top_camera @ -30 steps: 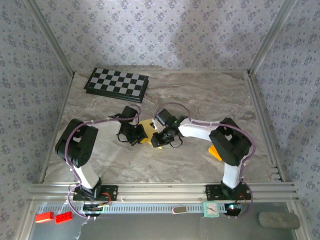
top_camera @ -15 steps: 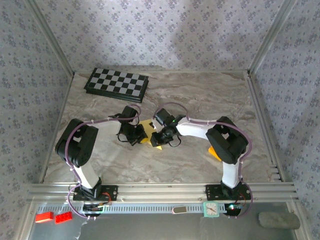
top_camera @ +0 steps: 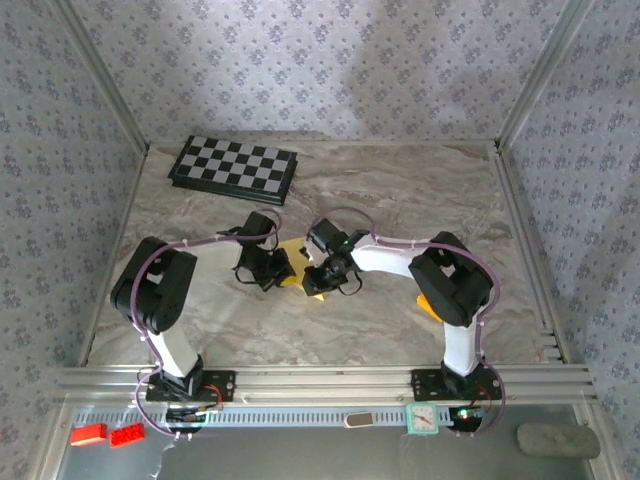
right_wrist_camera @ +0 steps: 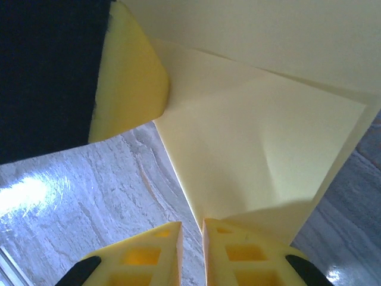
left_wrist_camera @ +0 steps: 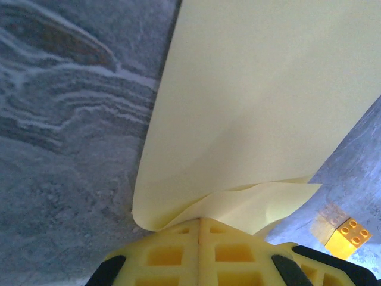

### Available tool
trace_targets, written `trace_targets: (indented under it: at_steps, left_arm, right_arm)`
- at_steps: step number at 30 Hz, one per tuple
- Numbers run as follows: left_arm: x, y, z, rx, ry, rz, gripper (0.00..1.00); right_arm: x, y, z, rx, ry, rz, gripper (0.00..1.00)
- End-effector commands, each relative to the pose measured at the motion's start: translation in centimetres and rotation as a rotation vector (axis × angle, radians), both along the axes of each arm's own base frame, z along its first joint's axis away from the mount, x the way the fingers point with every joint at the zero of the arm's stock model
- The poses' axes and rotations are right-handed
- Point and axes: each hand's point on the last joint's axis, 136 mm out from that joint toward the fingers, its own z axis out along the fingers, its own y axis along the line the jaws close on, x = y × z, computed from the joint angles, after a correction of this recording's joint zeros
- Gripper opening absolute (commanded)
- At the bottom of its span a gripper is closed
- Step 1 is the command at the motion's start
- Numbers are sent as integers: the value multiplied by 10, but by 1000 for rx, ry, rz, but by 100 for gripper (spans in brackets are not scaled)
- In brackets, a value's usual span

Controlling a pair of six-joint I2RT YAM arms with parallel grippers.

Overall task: Fold a paper plane with a square sheet of paper (pick it up from the middle)
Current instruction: Third fold the triangle at the center of the table.

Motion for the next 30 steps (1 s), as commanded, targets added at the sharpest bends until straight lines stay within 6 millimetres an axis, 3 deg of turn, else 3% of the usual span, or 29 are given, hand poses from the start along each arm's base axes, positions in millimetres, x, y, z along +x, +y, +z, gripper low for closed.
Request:
trace_targets:
  at_steps: [1, 9, 19, 30]
  left_arm:
    - [-29, 35, -44, 196, 121, 13, 4]
    - [-30, 37, -46, 207, 126, 10, 4]
    - [-31, 40, -50, 221, 135, 9, 4]
    - [-29, 38, -49, 211, 131, 8, 3]
  right_arm:
    - [-2, -10, -9, -66, 16, 5, 18]
    - [-3, -14, -5, -66, 12, 10, 18]
    - [-25, -37, -17, -115, 76, 13, 17]
    - [-43, -62, -14, -128, 112, 1, 17]
